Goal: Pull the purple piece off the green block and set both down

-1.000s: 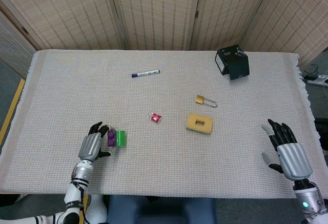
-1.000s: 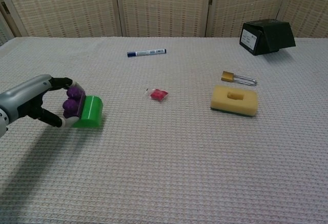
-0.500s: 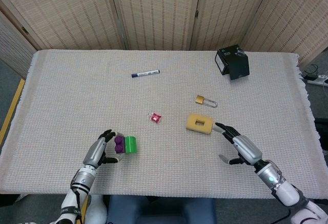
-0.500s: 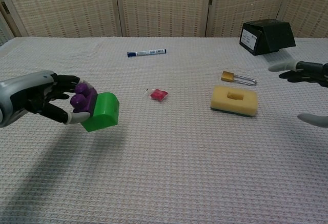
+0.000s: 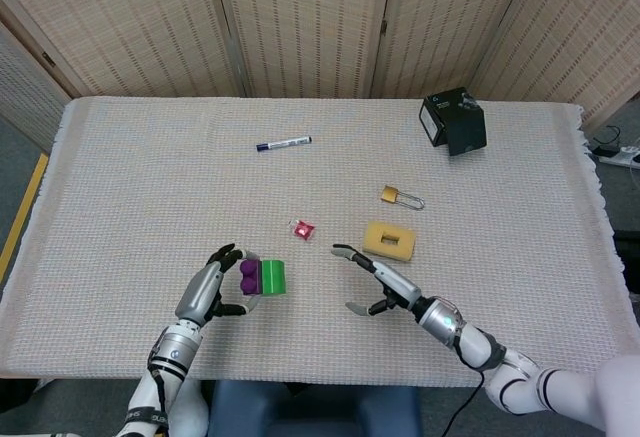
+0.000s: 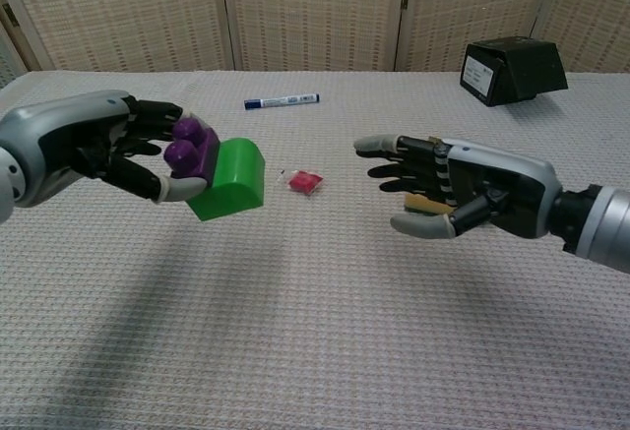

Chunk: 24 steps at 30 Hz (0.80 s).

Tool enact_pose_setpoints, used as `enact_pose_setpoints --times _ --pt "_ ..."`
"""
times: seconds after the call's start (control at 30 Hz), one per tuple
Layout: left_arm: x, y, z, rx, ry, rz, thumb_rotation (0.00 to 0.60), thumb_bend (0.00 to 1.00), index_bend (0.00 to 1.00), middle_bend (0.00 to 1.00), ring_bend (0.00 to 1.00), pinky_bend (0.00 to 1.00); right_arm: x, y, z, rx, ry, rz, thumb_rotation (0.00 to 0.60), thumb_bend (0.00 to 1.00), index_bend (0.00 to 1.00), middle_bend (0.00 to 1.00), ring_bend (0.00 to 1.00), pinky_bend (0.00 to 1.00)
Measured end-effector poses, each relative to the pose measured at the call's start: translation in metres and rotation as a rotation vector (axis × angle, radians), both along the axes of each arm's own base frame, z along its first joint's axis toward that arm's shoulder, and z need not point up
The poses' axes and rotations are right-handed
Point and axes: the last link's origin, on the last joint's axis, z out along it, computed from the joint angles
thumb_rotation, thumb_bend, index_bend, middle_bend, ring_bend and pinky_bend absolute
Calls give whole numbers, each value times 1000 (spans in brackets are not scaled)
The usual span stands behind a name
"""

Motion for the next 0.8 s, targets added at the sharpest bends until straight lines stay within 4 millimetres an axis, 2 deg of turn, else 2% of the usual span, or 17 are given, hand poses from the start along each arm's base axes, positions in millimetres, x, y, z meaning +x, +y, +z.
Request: enact_pose_setpoints --times 0.13,0.27,0.53,0.8 --pt "8 -4 -1 2 2 -19 600 507 848 259 13 6 17 -8 -12 9 -38 14 600 394 0 0 0 0" --pt "15 -6 -3 -2 5 -40 600 508 848 259 11 6 29 -8 -19 26 -77 14 600 394 0 0 0 0" --pt "23 -8 -7 -2 2 -52 600 507 848 259 11 0 47 -10 -22 44 -161 -7 600 394 0 0 0 0" --pt "26 -7 -8 -5 -11 -48 600 507 848 259 11 0 61 -7 -36 75 -171 2 600 395 0 0 0 0"
